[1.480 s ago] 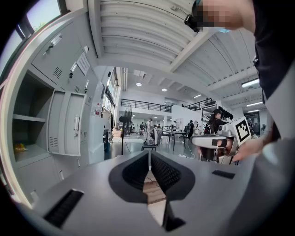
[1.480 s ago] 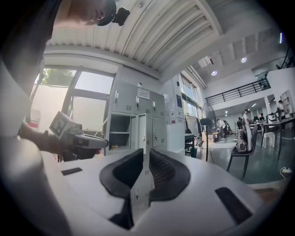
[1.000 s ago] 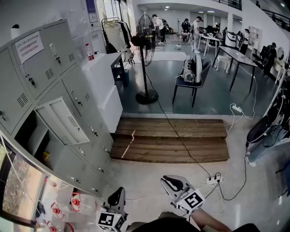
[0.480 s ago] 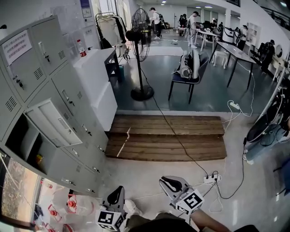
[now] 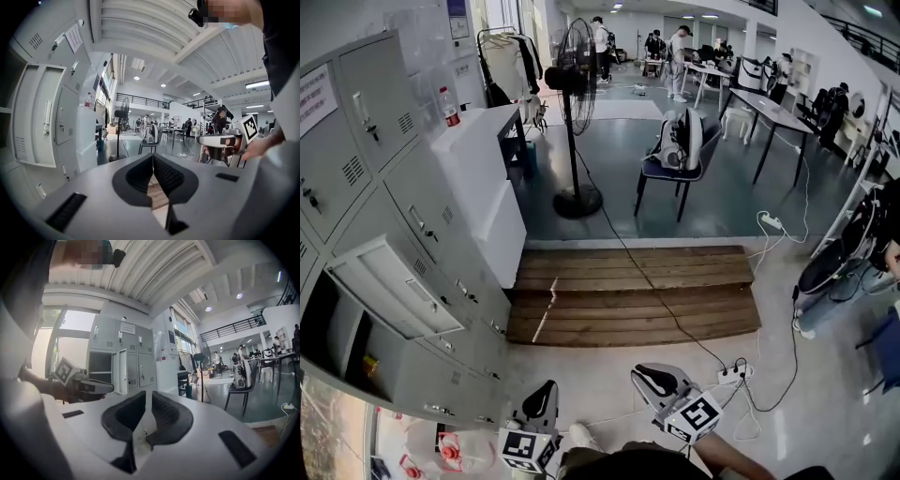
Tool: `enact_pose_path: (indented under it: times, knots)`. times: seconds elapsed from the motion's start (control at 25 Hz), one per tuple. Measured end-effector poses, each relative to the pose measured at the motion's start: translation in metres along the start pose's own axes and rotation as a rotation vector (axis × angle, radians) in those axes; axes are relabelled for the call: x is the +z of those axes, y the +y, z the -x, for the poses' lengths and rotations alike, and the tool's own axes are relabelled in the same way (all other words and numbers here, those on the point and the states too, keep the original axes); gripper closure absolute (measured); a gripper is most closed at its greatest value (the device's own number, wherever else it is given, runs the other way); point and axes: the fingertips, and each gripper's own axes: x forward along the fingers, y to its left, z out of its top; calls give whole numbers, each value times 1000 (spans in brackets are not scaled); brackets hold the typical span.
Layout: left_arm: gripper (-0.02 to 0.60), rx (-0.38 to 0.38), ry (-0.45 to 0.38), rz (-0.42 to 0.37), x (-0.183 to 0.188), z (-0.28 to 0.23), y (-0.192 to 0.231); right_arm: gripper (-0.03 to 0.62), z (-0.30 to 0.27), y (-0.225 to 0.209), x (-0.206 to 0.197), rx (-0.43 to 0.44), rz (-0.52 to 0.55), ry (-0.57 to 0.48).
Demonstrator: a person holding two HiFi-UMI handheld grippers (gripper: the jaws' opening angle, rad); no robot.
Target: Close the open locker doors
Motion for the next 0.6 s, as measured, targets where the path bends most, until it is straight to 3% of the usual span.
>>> enact_pose_path:
  times: [0.24, 0.6]
  knots:
    - [571, -50, 3, 1, 10, -22, 58, 542, -59, -2, 13, -45, 4, -6]
    - [571, -66, -2, 13, 2, -28, 145, 542, -143, 17, 16, -52, 14, -9]
